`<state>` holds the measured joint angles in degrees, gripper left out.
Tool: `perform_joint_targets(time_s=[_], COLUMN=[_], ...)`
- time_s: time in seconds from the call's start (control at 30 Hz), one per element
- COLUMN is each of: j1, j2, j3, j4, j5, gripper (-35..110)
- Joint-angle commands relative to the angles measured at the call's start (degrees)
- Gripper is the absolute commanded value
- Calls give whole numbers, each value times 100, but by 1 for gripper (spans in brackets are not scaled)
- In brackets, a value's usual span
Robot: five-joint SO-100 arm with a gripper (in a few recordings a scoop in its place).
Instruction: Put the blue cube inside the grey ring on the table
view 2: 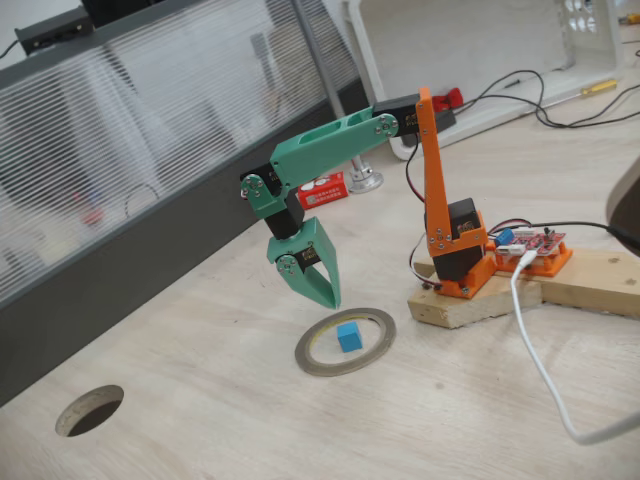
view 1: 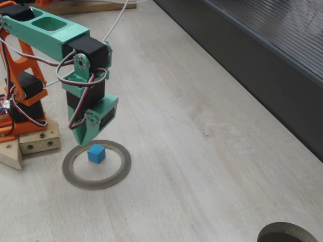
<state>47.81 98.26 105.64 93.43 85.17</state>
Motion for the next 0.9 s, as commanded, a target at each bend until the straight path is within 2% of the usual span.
perform_joint_targets(time_s=[0.0,0.53,0.87], j1=[88,88,97], j2=[211,580,1898], j3=[0,70,1573], j4=[88,105,105], j5=[26,18,18], gripper=[1,1,1])
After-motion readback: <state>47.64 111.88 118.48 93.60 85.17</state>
